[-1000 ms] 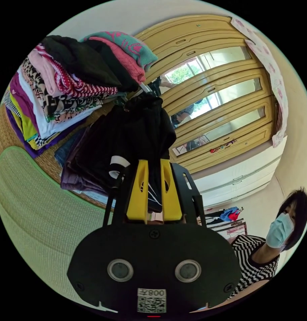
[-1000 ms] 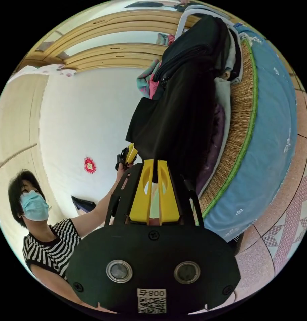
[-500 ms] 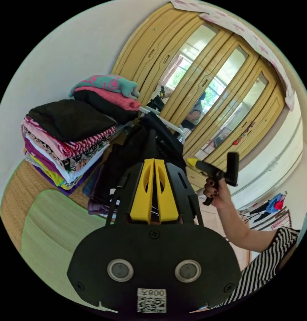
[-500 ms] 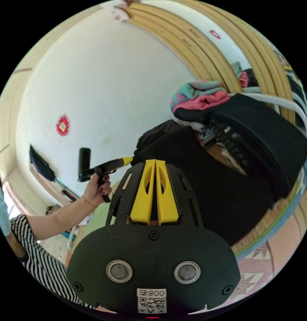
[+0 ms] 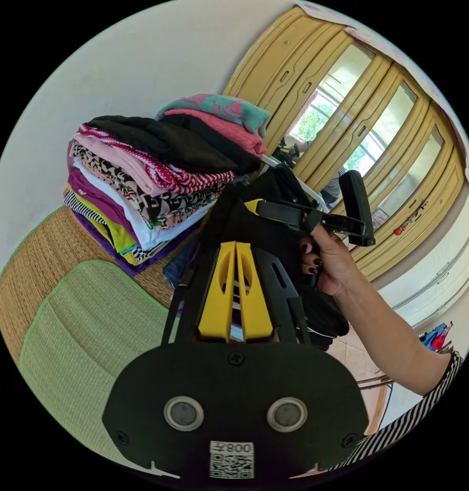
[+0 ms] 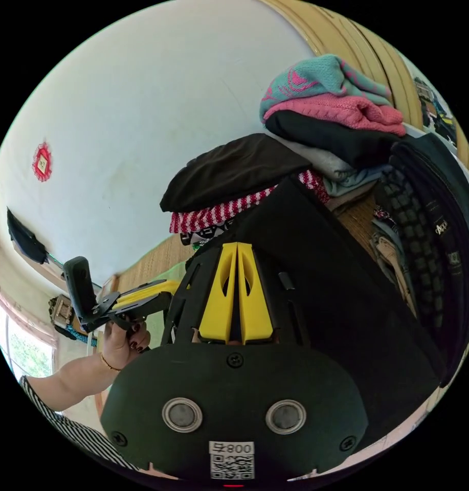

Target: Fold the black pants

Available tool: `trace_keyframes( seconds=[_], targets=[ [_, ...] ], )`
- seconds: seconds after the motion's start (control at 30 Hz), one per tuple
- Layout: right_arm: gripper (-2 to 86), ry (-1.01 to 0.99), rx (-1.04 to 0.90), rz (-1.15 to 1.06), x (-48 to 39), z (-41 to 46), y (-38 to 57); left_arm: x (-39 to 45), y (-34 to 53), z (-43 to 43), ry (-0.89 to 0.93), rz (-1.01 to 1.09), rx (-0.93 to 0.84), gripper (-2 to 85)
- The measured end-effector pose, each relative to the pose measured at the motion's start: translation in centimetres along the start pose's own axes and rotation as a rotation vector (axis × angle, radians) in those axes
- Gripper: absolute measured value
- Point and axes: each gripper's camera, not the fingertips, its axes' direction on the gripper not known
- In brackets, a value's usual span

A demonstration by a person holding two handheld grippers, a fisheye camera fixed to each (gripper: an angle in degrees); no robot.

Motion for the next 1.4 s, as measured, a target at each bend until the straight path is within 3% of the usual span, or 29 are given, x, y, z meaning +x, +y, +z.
trace_keyframes(
  seconds=[0.43, 0.57, 0.63, 0.7, 0.83, 1.03, 1.23, 1.4],
  targets=[
    [0.0, 0.009, -0.014, 0.004, -1.9, -0.1, -2.5, -1.7, 1.8, -1.3, -0.032, -0.037, -0.044, 0.1],
    [0.0, -0.136, 0.149, 0.047, -0.9, -4.7, -2.9, -2.0, 2.5, -2.1, -0.018, 0.017, -0.08, 0.1],
    [0.0, -0.09, 0.203, 0.08, -0.2, -6.2, -3.4, -1.9, 3.1, -2.4, -0.054, 0.054, -0.076, 0.1],
    [0.0, 0.005, 0.162, 0.123, 0.7, -6.1, -4.1, -2.1, 3.8, -2.7, -0.066, 0.066, -0.061, 0.1],
    [0.1, 0.008, 0.003, 0.204, 3.2, -2.3, -4.2, -3.5, 5.1, -3.2, -0.034, 0.056, -0.053, 0.1],
    [0.2, -0.03, -0.039, 0.278, 4.4, -1.9, -4.2, -5.1, 7.2, -4.3, -0.038, 0.052, -0.016, 0.0],
    [1.1, -0.142, 0.133, 0.236, 4.7, -5.6, -1.5, -7.3, 9.3, -6.6, 0.087, 0.036, 0.002, 0.1],
    [5.7, 0.183, 0.256, 0.148, 4.6, -11.0, 1.0, -10.3, 12.3, -9.9, 0.249, -0.035, 0.082, 0.1]
  ],
)
